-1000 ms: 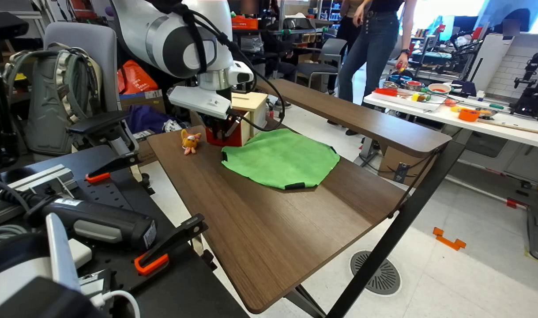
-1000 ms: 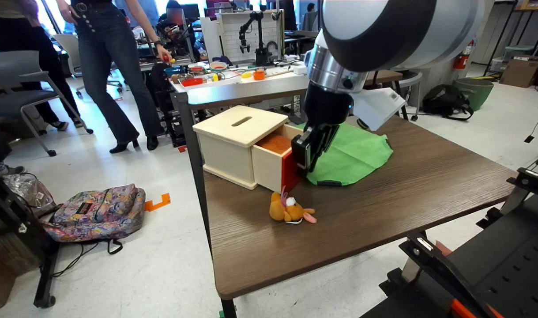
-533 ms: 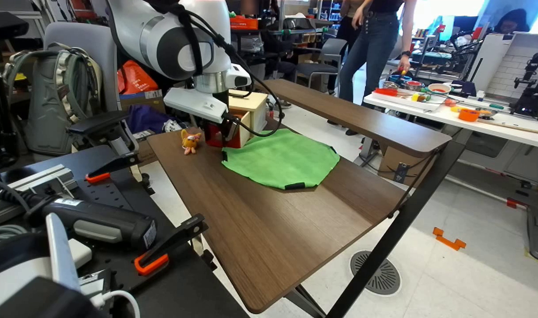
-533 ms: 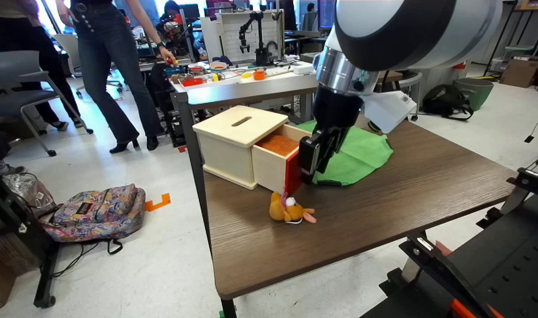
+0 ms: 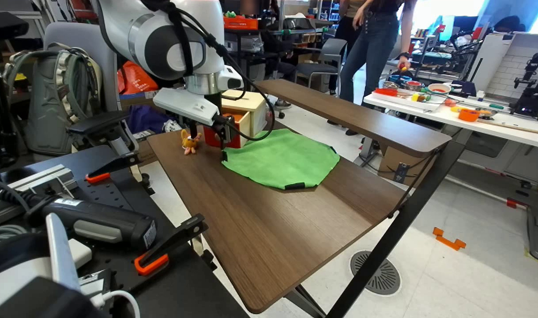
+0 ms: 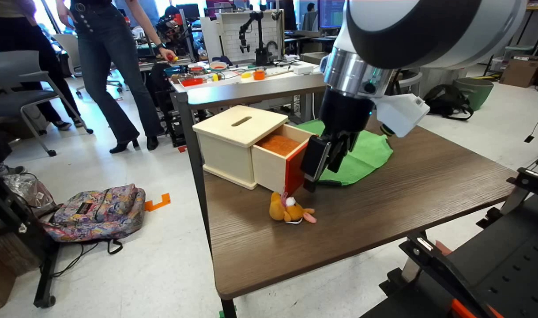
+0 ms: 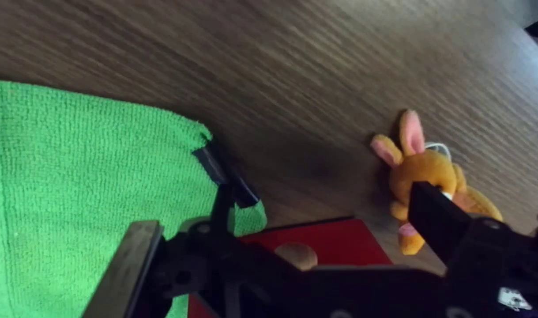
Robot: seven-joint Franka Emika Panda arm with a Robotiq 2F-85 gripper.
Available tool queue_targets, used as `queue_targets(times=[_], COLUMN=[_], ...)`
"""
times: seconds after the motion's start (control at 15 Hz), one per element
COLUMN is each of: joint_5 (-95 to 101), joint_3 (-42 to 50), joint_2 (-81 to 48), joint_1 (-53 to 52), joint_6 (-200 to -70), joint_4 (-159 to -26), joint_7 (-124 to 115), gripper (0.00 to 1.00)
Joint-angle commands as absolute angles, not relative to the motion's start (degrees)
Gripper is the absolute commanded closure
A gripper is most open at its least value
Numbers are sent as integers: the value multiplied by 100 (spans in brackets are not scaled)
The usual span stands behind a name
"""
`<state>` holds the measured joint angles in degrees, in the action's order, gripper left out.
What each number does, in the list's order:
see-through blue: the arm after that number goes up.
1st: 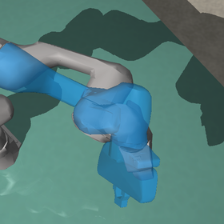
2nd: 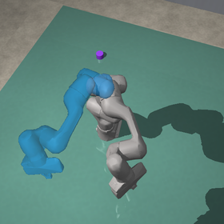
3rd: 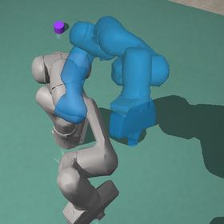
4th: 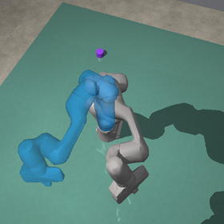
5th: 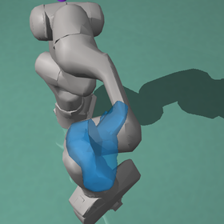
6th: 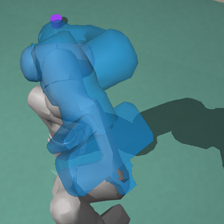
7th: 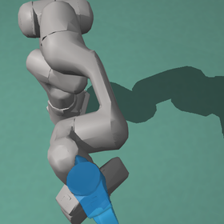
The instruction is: Open the orange drawer and put the brown toy in the drawer
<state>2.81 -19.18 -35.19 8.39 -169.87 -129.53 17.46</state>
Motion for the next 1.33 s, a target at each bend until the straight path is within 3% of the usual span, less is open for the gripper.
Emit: queue_targets(times=[0.0,0.53,1.27], joint_5=[188,389,653], joint_3=[-2058,-2102,-1969], joint_2=[-3008,-3230,-3616], joint_1=[918,786,258], joint_6=[-17145,-18286,-18796], joint_4=[-13639,-13880,-13787], joint_7=[1761,1582,1282], gripper=[0,0,0])
